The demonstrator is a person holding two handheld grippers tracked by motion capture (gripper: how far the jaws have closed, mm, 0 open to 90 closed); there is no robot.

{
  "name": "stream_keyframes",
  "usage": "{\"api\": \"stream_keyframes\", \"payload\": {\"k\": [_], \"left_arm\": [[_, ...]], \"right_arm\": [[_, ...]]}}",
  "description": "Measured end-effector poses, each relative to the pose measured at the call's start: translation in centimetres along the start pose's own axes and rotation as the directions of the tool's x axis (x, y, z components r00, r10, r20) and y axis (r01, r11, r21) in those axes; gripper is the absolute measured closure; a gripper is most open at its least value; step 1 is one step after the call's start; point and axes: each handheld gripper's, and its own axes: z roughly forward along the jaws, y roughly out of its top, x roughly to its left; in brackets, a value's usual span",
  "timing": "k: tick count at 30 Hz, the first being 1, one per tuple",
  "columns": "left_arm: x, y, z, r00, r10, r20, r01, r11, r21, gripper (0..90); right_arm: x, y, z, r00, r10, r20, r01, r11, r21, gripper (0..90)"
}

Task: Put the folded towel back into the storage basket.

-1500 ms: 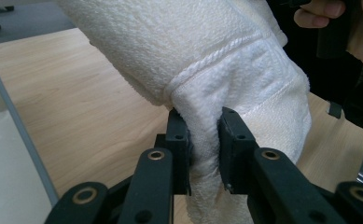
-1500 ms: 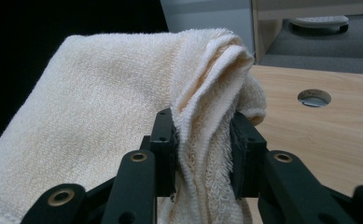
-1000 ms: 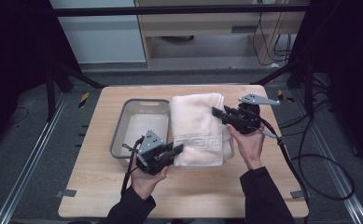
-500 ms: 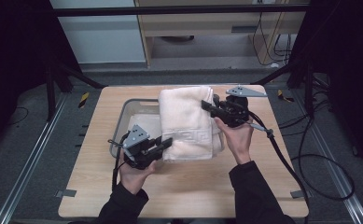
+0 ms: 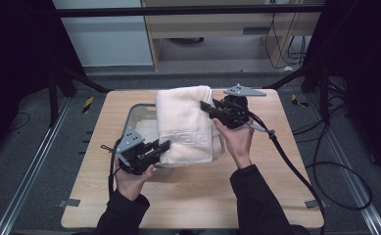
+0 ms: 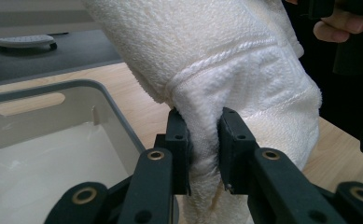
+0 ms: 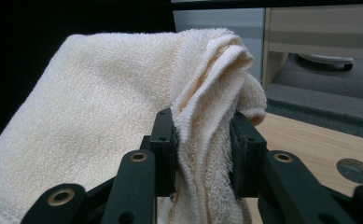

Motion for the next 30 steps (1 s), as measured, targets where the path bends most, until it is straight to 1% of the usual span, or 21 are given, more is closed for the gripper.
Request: {"api": "stream_keyframes", "payload": {"k": [8,17,21,30], "left_arm": [[1.5,0.3,-1.3,0.9996,-0.020,-0.020,0.020,0.9997,-0.016,75.2],[3.1,0.2,-2.4,0.9971,-0.045,-0.061,0.044,0.9986,-0.029,75.1],[3.8,0.1,-2.7,0.9959,-0.056,-0.071,0.054,0.9982,-0.025,75.1],[5.8,-0.4,-3.7,0.9911,-0.071,-0.113,0.070,0.9974,-0.014,75.1]], "right_arm": [[1.4,0.9,1.3,0.9999,-0.011,-0.010,0.011,1.000,-0.002,67.1],[3.0,1.6,2.9,0.9995,-0.030,-0.013,0.029,0.999,-0.013,67.1],[3.5,1.6,3.8,0.9995,-0.026,-0.018,0.026,1.000,-0.012,67.0],[4.6,1.3,6.1,0.9994,-0.007,-0.033,0.007,1.000,-0.003,67.0]]}}
